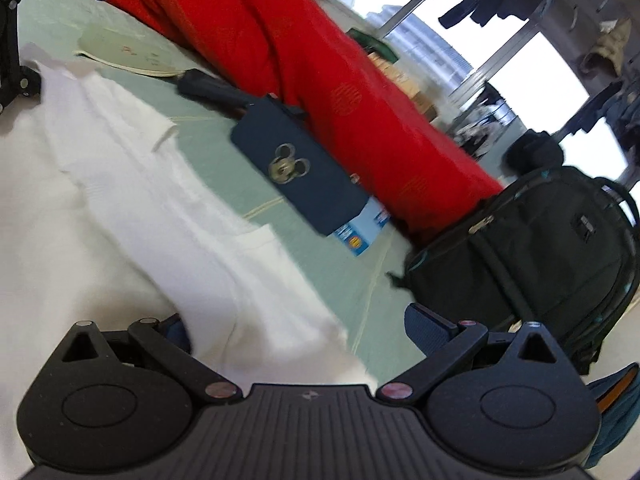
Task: Fold clothes
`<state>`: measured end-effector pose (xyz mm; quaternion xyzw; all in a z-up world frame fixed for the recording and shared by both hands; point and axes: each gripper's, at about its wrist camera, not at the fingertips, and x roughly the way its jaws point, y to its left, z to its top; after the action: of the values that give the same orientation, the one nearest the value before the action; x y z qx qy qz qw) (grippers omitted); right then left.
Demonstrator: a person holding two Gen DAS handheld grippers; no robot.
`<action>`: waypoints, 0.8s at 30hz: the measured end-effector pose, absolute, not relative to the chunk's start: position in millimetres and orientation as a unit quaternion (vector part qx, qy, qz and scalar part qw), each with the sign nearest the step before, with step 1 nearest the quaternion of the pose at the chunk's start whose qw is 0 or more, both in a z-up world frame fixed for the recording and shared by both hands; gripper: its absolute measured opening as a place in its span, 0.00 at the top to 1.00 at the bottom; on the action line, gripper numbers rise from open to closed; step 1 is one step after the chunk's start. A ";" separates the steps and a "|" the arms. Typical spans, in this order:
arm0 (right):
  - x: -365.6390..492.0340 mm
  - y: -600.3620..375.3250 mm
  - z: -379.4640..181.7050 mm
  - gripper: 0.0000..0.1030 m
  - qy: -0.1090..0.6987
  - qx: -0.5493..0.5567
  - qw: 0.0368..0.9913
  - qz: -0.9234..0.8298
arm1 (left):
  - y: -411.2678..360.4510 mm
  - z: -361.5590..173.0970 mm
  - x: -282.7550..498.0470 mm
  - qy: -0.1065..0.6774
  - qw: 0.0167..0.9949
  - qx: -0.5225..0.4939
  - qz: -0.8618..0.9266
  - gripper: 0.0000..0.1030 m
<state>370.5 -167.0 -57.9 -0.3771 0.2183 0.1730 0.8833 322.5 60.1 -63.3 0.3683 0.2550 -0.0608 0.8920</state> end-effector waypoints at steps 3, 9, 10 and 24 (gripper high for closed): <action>352.0 -183.8 -44.7 0.00 0.238 -0.337 0.890 0.197 | 69.8 -54.4 296.8 0.276 0.897 0.336 -0.085 0.01; 323.3 -208.5 -26.1 0.00 0.265 -0.226 0.894 0.282 | 75.4 -43.8 255.0 0.311 0.904 0.231 -0.180 0.01; 319.5 -211.0 -24.4 0.00 0.271 -0.202 0.890 0.305 | 74.6 -46.5 253.0 0.319 0.902 0.214 -0.197 0.01; 354.8 -205.7 -63.0 0.00 0.369 -0.076 0.837 0.397 | 97.3 -76.6 300.0 0.382 0.891 0.036 -0.242 0.01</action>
<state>354.8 -205.7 -63.0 -0.0757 0.3687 0.3974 0.8369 300.0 97.3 -76.6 0.0363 0.3821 -0.2416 0.8913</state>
